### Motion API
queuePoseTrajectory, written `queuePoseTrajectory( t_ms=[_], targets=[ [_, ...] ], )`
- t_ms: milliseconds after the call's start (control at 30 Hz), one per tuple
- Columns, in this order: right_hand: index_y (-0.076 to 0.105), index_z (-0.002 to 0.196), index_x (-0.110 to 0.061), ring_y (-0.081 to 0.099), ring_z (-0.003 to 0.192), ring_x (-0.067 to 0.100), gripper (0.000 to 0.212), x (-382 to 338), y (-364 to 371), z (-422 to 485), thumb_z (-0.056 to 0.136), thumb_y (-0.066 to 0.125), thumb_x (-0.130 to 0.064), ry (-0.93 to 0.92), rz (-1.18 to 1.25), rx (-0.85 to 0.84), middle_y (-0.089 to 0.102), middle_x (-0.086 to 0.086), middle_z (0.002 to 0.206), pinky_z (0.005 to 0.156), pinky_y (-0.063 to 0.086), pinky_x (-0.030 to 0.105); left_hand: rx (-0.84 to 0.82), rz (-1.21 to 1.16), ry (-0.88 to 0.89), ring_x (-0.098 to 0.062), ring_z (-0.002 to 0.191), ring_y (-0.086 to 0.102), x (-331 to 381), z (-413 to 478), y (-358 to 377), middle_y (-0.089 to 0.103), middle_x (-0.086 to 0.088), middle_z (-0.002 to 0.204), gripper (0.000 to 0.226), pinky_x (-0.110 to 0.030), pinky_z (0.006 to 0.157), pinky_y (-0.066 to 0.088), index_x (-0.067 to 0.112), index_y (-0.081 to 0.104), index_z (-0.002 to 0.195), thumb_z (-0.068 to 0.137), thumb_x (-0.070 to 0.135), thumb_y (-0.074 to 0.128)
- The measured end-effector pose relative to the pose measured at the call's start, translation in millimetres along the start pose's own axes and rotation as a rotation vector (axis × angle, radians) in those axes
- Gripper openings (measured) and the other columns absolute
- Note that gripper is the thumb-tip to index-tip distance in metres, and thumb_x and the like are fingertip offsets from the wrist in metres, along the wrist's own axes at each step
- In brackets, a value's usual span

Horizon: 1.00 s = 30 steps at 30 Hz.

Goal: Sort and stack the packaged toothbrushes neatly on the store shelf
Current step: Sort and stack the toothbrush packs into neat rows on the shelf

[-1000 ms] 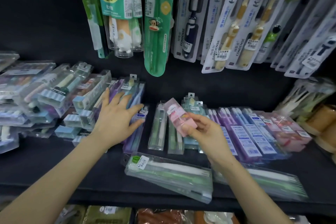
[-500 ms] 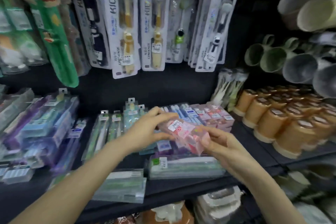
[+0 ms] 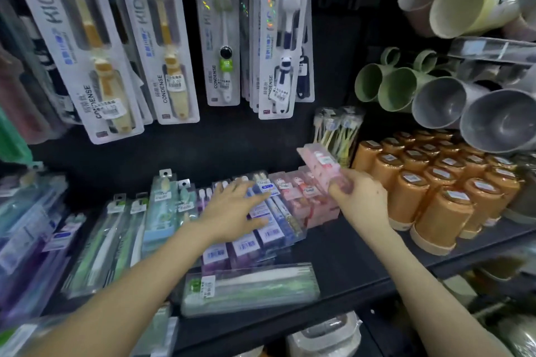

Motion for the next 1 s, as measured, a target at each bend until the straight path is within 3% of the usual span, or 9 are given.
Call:
queuePoseTrajectory(
  t_ms=[133, 233, 333, 400, 500, 600, 667, 833, 1000],
  targets=[
    [0.057, 0.079, -0.007, 0.055, 0.071, 0.026, 0.018, 17, 37, 24, 0.090, 0.054, -0.020, 0.069, -0.129, -0.087, 0.063, 0.015, 0.080, 0.060, 0.034, 0.029, -0.062, -0.021, -0.025, -0.019, 0.147, 0.006, -9, -7, 21, 0.017, 0.003, 0.159, 0.058, -0.050, 0.118, -0.002, 0.038, 0.025, 0.148, 0.095, 0.062, 0.029],
    [0.066, 0.101, -0.005, 0.063, 0.087, 0.030, 0.028, 18, 49, 21, 0.096, 0.050, -0.028, 0.055, -0.310, -0.188, 0.067, 0.015, 0.096, 0.071, 0.048, 0.034, -0.023, -0.054, -0.022, -0.020, 0.147, 0.008, -9, -11, 17, 0.020, 0.003, 0.158, 0.057, -0.049, 0.117, -0.003, 0.038, 0.029, 0.147, 0.095, 0.061, 0.030],
    [0.066, 0.113, -0.003, 0.059, 0.093, 0.038, 0.036, -12, 46, 9, 0.096, 0.049, -0.029, -0.051, -0.366, -0.043, 0.064, 0.021, 0.108, 0.080, 0.045, 0.041, 0.095, -0.047, -0.055, -0.019, 0.145, 0.017, -22, -33, 7, 0.030, 0.002, 0.154, 0.049, -0.047, 0.117, 0.000, 0.036, 0.041, 0.141, 0.096, 0.054, 0.039],
    [0.068, 0.111, 0.000, 0.059, 0.096, 0.039, 0.033, -53, 50, -11, 0.093, 0.053, -0.024, -0.122, -0.152, -0.046, 0.064, 0.023, 0.110, 0.084, 0.044, 0.041, 0.257, -0.001, -0.107, -0.024, 0.136, 0.038, -42, -62, -7, 0.048, -0.004, 0.142, 0.037, -0.051, 0.115, 0.010, 0.029, 0.061, 0.126, 0.092, 0.043, 0.055],
    [0.069, 0.109, -0.003, 0.062, 0.097, 0.031, 0.024, -124, 72, -54, 0.090, 0.063, -0.016, -0.211, 0.245, -0.234, 0.067, 0.016, 0.108, 0.087, 0.047, 0.036, 0.613, 0.168, -0.227, -0.036, 0.093, 0.066, -92, -125, -28, 0.070, -0.014, 0.101, 0.016, -0.062, 0.093, 0.041, 0.013, 0.076, 0.087, 0.074, 0.022, 0.074],
    [0.067, 0.116, -0.007, 0.063, 0.099, 0.024, 0.027, -191, 110, -93, 0.092, 0.061, -0.017, -0.293, 0.459, -0.475, 0.066, 0.009, 0.113, 0.091, 0.048, 0.035, 0.569, 0.272, -0.537, -0.039, 0.079, 0.064, -155, -193, -33, 0.067, -0.020, 0.092, 0.024, -0.048, 0.073, 0.048, 0.007, 0.074, 0.086, 0.072, 0.023, 0.064],
    [0.062, 0.124, -0.011, 0.061, 0.101, 0.020, 0.032, -230, 142, -111, 0.094, 0.057, -0.022, -0.290, 0.510, -0.642, 0.063, 0.006, 0.118, 0.092, 0.048, 0.033, 0.470, 0.293, -0.680, -0.041, 0.077, 0.061, -184, -225, -30, 0.064, -0.022, 0.088, 0.030, -0.046, 0.065, 0.046, 0.002, 0.071, 0.087, 0.064, 0.020, 0.080],
    [0.055, 0.130, -0.007, 0.057, 0.091, 0.013, 0.038, -292, 210, -137, 0.096, 0.057, -0.023, -0.012, 0.746, -0.890, 0.060, 0.004, 0.104, 0.086, 0.050, 0.025, 0.462, 0.219, -0.627, -0.043, 0.074, 0.059, -202, -238, -32, 0.061, -0.024, 0.080, 0.042, -0.048, 0.055, 0.053, -0.008, 0.068, 0.088, 0.049, -0.005, 0.084],
    [0.045, 0.138, -0.014, 0.058, 0.098, 0.019, 0.053, -337, 248, -148, 0.093, 0.058, -0.039, 0.339, 1.026, -1.053, 0.058, 0.005, 0.122, 0.074, 0.056, 0.031, 0.608, 0.114, -0.624, -0.041, 0.080, 0.060, -216, -250, -43, 0.066, -0.018, 0.087, 0.027, -0.047, 0.073, 0.050, -0.002, 0.073, 0.092, 0.073, 0.017, 0.071]
  ],
)
Point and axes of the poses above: each hand's wrist, its own z-axis towards the middle knuckle, its own y-axis out of the palm, x = y × z, the point moved 5 cm from there along z, towards the middle knuckle
